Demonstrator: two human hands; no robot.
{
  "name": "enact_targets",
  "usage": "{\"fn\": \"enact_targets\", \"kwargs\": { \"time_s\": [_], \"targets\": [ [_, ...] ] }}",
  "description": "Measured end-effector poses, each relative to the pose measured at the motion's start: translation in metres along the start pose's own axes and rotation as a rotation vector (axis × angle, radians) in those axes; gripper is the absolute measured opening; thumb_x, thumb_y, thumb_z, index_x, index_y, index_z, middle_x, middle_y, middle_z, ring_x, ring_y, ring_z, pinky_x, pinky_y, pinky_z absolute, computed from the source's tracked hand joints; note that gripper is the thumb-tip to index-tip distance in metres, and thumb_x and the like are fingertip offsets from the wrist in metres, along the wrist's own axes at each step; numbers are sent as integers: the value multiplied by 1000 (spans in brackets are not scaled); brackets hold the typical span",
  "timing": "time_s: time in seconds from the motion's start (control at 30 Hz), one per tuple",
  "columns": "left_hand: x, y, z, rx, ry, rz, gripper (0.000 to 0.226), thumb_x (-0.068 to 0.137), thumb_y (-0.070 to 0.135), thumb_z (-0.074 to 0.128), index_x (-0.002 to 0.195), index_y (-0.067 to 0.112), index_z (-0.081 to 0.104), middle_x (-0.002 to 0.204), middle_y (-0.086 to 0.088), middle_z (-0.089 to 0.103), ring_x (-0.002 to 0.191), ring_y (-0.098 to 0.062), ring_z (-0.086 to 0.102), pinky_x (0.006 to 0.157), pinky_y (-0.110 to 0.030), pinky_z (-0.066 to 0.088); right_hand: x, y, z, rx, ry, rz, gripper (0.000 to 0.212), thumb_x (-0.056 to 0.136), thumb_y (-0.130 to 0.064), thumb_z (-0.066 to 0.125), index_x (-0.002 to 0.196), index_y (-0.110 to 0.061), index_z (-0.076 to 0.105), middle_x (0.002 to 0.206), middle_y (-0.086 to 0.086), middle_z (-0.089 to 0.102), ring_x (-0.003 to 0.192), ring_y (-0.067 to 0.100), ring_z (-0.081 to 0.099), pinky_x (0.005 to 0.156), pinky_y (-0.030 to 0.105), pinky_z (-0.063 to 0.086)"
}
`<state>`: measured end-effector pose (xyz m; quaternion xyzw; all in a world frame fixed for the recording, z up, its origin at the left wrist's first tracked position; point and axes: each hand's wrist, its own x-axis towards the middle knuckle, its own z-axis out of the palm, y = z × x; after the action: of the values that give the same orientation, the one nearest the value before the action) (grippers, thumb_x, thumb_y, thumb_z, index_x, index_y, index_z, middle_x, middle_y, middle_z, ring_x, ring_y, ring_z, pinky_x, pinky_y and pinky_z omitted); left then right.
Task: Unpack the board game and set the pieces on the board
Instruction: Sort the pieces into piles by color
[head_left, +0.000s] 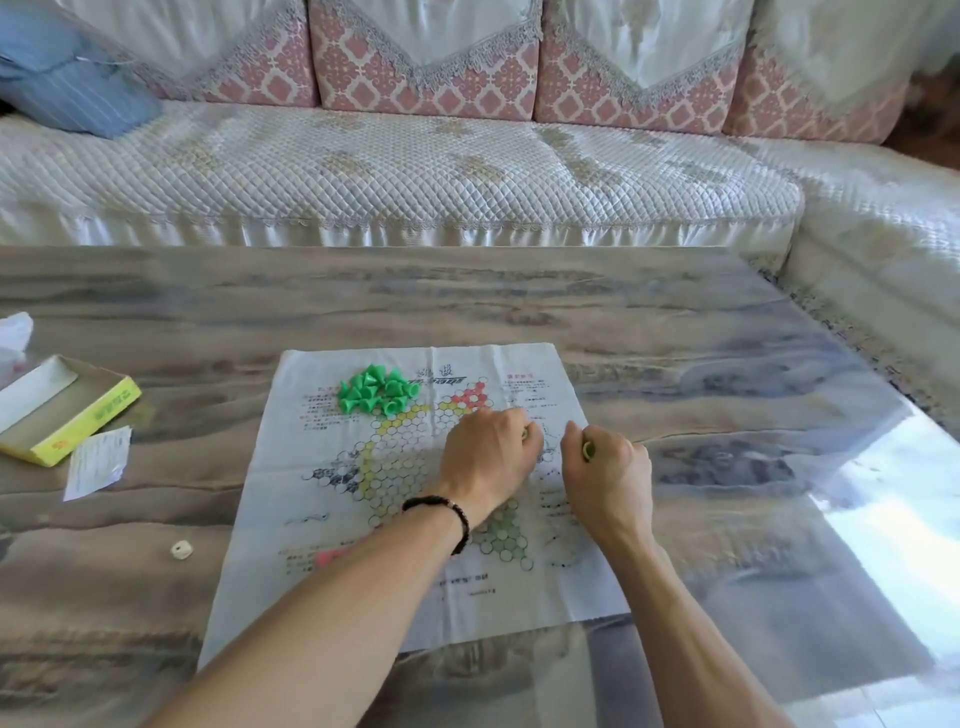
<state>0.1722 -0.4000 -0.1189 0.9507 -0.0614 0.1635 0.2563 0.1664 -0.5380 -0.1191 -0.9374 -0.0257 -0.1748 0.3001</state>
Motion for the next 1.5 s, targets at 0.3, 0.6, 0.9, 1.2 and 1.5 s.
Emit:
{"fn": "enact_targets", "kwargs": {
  "time_s": [0.3,0.6,0.9,1.2,1.5],
  "targets": [
    [27,-7,19,-103,-117,39,43,88,39,46,56,10,49,50,-1,52,48,-20,49,47,-36,44,24,18,1,28,25,17,53,92,-24,50,48,-14,23,40,-4,20,42,18,20,44,33,25],
    [24,-30,-30,-374,-326,-90,25,98,33,44,87,21,63,84,-1,68,83,-9,63,85,-41,53,42,-6,10,13,-241,60,44,87,-46,49,60,-11,52,58,1,58,57,22,56,54,33,45],
    [23,-29,-52,-109,-669,-22,89,72,53,77,144,18,38,136,2,48,123,-18,48,98,-25,35,38,16,-26,184,-399,17,52,94,-44,32,99,1,57,93,15,67,85,29,63,73,52,53],
    [38,-11,-34,20,-682,61,56,67,27,86,111,12,56,110,-4,54,91,-19,53,68,-31,41,19,32,-63,-13,-571,-28,74,62,-61,77,124,-33,47,109,-10,46,94,9,53,80,28,44],
    [48,-8,-30,102,-661,-22,121,57,37,91,149,15,15,147,-9,22,129,-29,39,103,-39,40,17,16,-43,-144,-586,-80,88,65,-52,80,134,-14,41,125,-2,41,105,19,51,90,32,46]
  ]
}}
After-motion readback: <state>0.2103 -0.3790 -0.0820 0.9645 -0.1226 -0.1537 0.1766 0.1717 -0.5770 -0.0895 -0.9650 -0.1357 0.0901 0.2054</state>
